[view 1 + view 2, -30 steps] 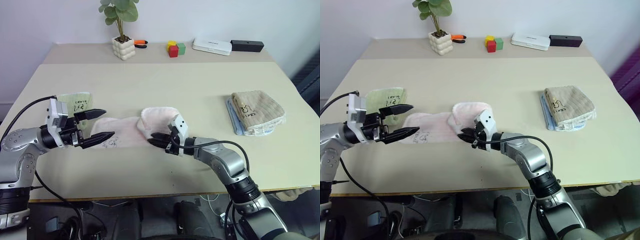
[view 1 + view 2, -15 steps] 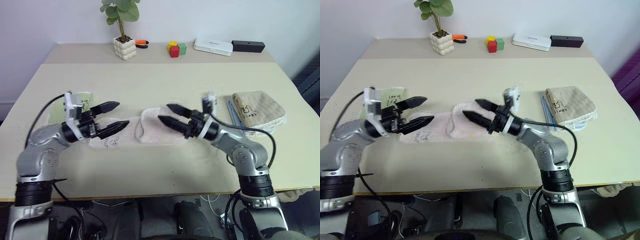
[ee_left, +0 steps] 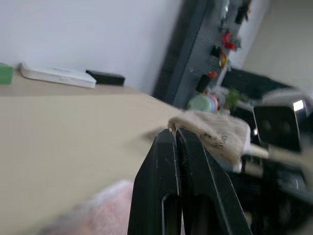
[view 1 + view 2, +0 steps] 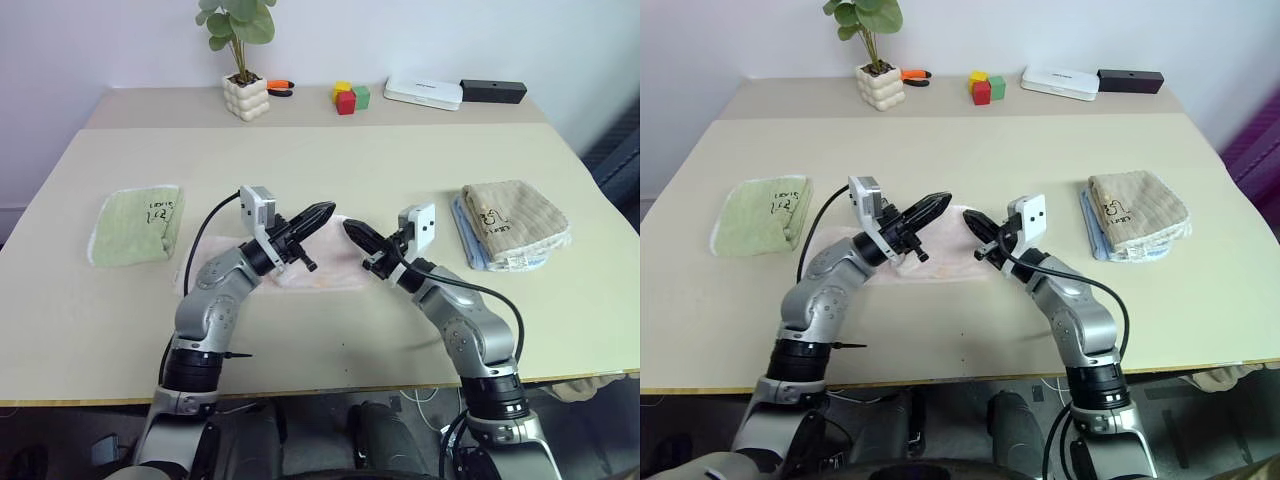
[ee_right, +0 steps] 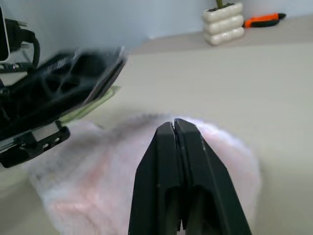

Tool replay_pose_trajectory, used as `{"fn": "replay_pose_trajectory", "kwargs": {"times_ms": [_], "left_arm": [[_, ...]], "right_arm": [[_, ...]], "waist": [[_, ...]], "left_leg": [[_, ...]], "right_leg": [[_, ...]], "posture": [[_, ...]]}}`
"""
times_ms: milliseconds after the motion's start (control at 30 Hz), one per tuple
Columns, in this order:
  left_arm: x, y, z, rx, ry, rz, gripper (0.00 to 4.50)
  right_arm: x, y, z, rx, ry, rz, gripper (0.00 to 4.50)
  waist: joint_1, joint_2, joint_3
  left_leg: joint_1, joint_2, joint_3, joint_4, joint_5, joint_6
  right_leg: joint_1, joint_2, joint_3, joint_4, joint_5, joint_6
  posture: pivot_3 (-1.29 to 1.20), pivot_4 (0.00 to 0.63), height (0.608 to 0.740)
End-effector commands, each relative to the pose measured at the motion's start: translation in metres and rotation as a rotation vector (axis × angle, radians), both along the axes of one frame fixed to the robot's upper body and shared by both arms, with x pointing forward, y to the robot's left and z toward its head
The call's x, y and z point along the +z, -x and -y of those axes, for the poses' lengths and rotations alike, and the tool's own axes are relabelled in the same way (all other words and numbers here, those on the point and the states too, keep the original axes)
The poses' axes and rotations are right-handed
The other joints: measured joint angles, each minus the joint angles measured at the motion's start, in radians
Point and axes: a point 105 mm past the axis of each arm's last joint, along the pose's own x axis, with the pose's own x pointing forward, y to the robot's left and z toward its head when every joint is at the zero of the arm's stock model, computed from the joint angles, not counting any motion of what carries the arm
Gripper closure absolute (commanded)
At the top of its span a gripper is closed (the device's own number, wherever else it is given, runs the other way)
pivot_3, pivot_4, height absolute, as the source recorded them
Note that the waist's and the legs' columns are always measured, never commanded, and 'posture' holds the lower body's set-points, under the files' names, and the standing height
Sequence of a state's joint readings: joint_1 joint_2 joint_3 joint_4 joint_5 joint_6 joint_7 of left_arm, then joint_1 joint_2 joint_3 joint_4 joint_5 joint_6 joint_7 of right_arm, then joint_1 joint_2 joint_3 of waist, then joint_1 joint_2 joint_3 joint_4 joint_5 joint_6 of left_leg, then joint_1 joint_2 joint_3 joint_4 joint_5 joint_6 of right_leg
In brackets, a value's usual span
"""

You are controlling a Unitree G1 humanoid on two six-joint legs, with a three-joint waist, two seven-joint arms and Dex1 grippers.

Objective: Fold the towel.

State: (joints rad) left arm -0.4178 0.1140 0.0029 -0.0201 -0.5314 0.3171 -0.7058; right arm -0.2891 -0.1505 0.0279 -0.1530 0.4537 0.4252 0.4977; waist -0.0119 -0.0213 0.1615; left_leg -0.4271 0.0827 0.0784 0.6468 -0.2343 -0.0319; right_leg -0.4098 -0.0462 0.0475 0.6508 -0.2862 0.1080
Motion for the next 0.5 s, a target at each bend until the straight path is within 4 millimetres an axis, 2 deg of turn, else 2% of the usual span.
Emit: {"fn": "replay_pose_trajectory", "kwargs": {"times_ms": [33, 100, 167, 267, 333, 500], "left_arm": [[-0.003, -0.003, 0.008, 0.039, -0.054, 0.010, 4.41], [-0.013, -0.012, 0.006, 0.099, -0.081, -0.017, 4.41], [-0.019, -0.017, 0.004, 0.133, -0.104, -0.030, 4.41], [-0.041, -0.023, 0.003, 0.170, -0.214, -0.073, 4.41], [-0.050, -0.026, -0.001, 0.194, -0.222, -0.119, 4.41], [-0.061, -0.027, -0.007, 0.219, -0.266, -0.140, 4.41]], "right_arm": [[0.009, -0.004, -0.003, -0.073, 0.012, 0.062, 4.49], [0.005, -0.010, -0.001, -0.140, 0.021, 0.057, 4.49], [0.001, -0.011, -0.005, -0.144, 0.042, 0.061, 4.49], [-0.006, -0.015, -0.006, -0.179, 0.083, 0.053, 4.49], [-0.011, -0.015, -0.008, -0.174, 0.106, 0.046, 4.49], [-0.052, -0.016, 0.000, -0.193, 0.307, -0.007, 4.49]], "waist": [[0.001, 0.000, 0.000], [0.002, 0.000, 0.000], [0.000, 0.000, 0.000], [0.001, 0.000, 0.000], [0.001, 0.000, 0.000], [0.001, 0.000, 0.000]], "left_leg": [[0.000, 0.000, 0.000, 0.000, 0.000, 0.000], [0.000, 0.000, 0.000, 0.000, 0.000, 0.000], [0.000, 0.000, 0.000, 0.000, 0.000, 0.000], [0.000, 0.000, 0.000, 0.000, 0.000, 0.000], [0.000, 0.000, 0.000, 0.000, 0.000, 0.000], [0.000, 0.000, 0.000, 0.000, 0.000, 0.000]], "right_leg": [[0.000, 0.000, 0.000, 0.000, 0.000, 0.000], [0.001, 0.000, 0.000, 0.000, 0.000, 0.000], [0.001, 0.000, 0.000, 0.000, 0.000, 0.000], [0.000, 0.000, 0.000, 0.000, 0.000, 0.000], [0.000, 0.000, 0.000, 0.000, 0.000, 0.000], [0.000, 0.000, 0.000, 0.000, 0.000, 0.000]], "posture": [[0.00, 0.150, 0.735], [0.00, 0.150, 0.735], [0.00, 0.150, 0.735], [0.00, 0.150, 0.735], [0.00, 0.150, 0.735], [0.00, 0.150, 0.735]]}}
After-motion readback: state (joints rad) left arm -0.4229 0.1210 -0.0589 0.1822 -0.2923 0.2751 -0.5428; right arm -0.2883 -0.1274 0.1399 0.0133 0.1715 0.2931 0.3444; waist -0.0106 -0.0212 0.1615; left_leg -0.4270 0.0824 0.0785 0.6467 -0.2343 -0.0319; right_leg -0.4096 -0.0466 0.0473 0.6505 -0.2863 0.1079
